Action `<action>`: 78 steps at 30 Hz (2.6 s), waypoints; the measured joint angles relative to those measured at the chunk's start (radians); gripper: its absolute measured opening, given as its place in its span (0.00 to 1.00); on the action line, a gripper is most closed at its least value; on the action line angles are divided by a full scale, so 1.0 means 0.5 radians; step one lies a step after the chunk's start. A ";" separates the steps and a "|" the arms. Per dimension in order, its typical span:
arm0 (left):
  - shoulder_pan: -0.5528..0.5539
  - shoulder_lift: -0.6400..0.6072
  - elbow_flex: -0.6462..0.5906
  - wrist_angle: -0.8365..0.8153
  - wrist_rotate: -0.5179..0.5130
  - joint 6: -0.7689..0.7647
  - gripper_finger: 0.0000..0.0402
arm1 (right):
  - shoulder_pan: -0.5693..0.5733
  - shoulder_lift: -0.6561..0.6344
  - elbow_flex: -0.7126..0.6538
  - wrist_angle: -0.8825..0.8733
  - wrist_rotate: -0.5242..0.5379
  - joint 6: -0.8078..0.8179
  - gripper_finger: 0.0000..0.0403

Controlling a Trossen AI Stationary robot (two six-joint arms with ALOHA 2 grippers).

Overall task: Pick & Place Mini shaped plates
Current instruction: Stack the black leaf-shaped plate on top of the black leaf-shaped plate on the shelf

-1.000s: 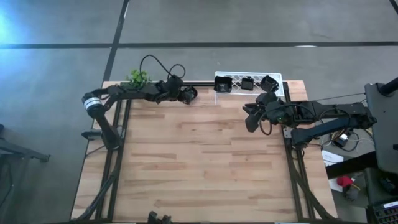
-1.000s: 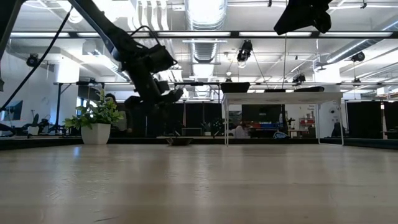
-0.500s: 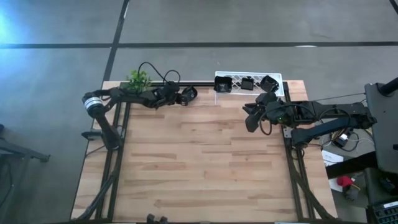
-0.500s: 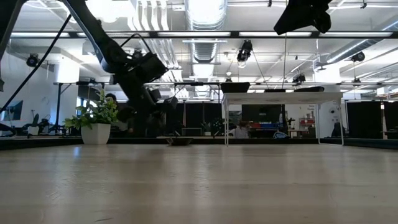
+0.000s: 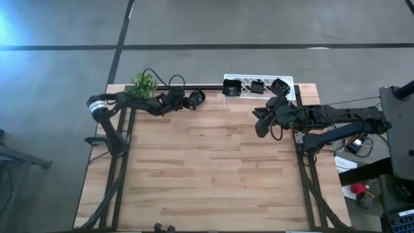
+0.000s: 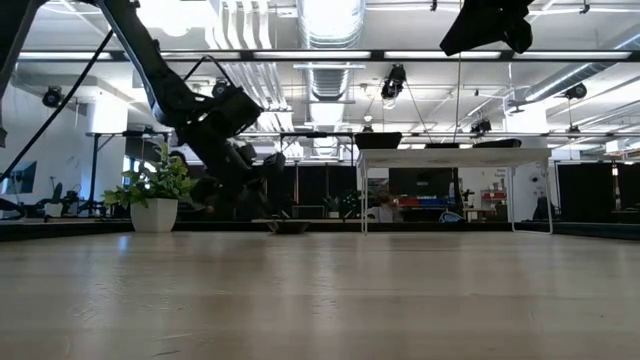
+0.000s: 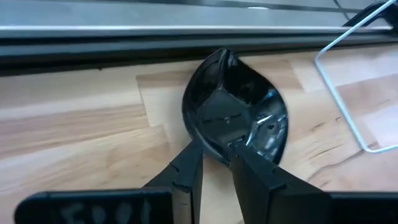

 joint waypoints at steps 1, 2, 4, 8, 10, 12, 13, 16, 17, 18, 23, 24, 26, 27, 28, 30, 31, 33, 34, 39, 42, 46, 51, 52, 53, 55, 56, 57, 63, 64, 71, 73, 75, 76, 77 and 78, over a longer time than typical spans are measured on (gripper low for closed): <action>0.001 0.015 0.000 0.003 -0.001 -0.001 0.19 | 0.000 0.000 0.000 0.000 0.000 0.000 0.17; 0.001 0.032 0.000 0.004 -0.001 -0.003 0.19 | 0.000 0.000 0.000 0.000 0.000 0.000 0.17; 0.001 0.066 0.000 0.016 0.000 -0.020 0.19 | 0.000 0.000 0.000 0.000 0.000 0.000 0.17; 0.001 0.087 0.000 0.077 0.015 -0.025 0.19 | 0.000 0.000 0.000 0.000 0.000 -0.001 0.17; 0.001 0.087 0.000 0.108 0.021 -0.005 0.19 | 0.000 0.000 0.000 -0.001 0.000 -0.001 0.17; 0.001 0.087 0.001 0.105 0.022 -0.008 0.19 | 0.000 0.000 0.000 -0.002 0.000 -0.008 0.17; 0.001 0.087 0.001 0.104 0.022 -0.022 0.19 | 0.000 0.000 0.000 -0.002 0.000 -0.008 0.17; 0.001 0.092 0.000 0.103 0.027 -0.052 0.19 | -0.001 0.000 0.000 -0.002 0.000 -0.009 0.17; 0.003 0.096 0.000 0.102 0.027 -0.053 0.19 | 0.000 0.000 0.000 -0.002 0.000 -0.012 0.17; 0.002 0.100 0.000 0.102 0.027 -0.054 0.19 | -0.001 0.000 0.000 -0.002 0.000 -0.016 0.17; 0.002 0.127 0.000 0.104 0.027 -0.083 0.19 | 0.000 0.000 0.000 -0.002 0.000 -0.024 0.17; 0.002 0.139 0.000 0.105 0.028 -0.095 0.19 | 0.000 0.000 0.000 -0.002 0.000 -0.023 0.17; 0.002 0.157 0.001 0.112 0.028 -0.105 0.19 | 0.000 0.000 0.000 -0.002 0.000 -0.023 0.17; 0.002 0.161 0.002 0.124 0.028 -0.099 0.19 | -0.001 0.000 0.000 -0.002 0.000 -0.024 0.17; 0.002 0.162 0.003 0.141 0.029 -0.093 0.19 | 0.000 0.000 0.000 -0.002 0.000 -0.023 0.17; 0.002 0.162 0.004 0.181 0.035 -0.090 0.19 | -0.001 0.000 -0.001 -0.002 0.000 -0.023 0.17; 0.002 0.162 0.004 0.195 0.038 -0.090 0.19 | -0.001 0.000 -0.002 -0.002 0.000 -0.023 0.17; 0.002 0.162 0.004 0.214 0.048 -0.101 0.19 | 0.000 0.000 -0.004 -0.005 0.001 -0.023 0.17; 0.002 0.162 0.005 0.216 0.048 -0.117 0.19 | 0.000 0.000 -0.005 -0.005 0.001 -0.023 0.17; 0.002 0.188 0.018 0.214 0.047 -0.201 0.19 | -0.001 0.000 -0.008 -0.004 0.002 -0.023 0.17; 0.002 0.222 0.029 0.214 0.047 -0.259 0.19 | 0.000 0.000 -0.008 -0.001 0.002 -0.023 0.17; 0.001 0.242 0.070 0.221 0.053 -0.252 0.19 | 0.000 0.000 -0.008 0.000 0.002 -0.023 0.17; 0.001 0.243 0.122 0.226 0.057 -0.252 0.19 | 0.000 0.000 -0.010 0.000 0.002 -0.023 0.17; 0.001 0.243 0.129 0.224 0.060 -0.253 0.19 | -0.001 0.000 -0.012 -0.001 0.002 -0.023 0.17; 0.001 0.243 0.135 0.223 0.064 -0.266 0.19 | 0.000 0.000 -0.012 -0.002 0.002 -0.023 0.17; 0.001 0.243 0.137 0.218 0.065 -0.299 0.19 | -0.001 0.000 -0.012 -0.003 0.002 -0.023 0.17; 0.001 0.243 0.137 0.215 0.064 -0.313 0.19 | -0.001 0.000 -0.012 -0.003 0.002 -0.023 0.17; 0.001 0.243 0.137 0.212 0.064 -0.320 0.19 | -0.001 0.000 -0.012 -0.004 0.002 -0.023 0.17; 0.001 0.243 0.134 0.158 0.063 -0.321 0.19 | -0.001 0.000 -0.012 -0.004 0.002 -0.073 0.17; 0.001 0.243 0.134 0.159 0.058 -0.321 0.19 | -0.001 0.000 -0.013 -0.004 0.002 -0.074 0.17; 0.001 0.243 0.134 0.154 0.026 -0.322 0.19 | -0.001 0.000 -0.013 -0.002 0.002 -0.075 0.17; 0.001 0.243 0.134 0.147 0.026 -0.323 0.19 | -0.001 0.000 -0.013 -0.002 0.002 -0.075 0.17; 0.001 0.243 0.134 0.150 0.026 -0.323 0.19 | -0.001 0.000 -0.013 0.000 0.002 -0.075 0.17; 0.001 0.243 0.134 0.157 0.026 -0.323 0.19 | -0.001 0.000 -0.013 0.002 0.002 -0.075 0.17; 0.001 0.245 0.134 0.161 0.026 -0.323 0.19 | -0.001 0.000 -0.013 0.003 0.002 -0.075 0.17; 0.001 0.256 0.134 0.169 0.025 -0.323 0.19 | -0.001 0.000 -0.013 0.004 0.002 -0.075 0.17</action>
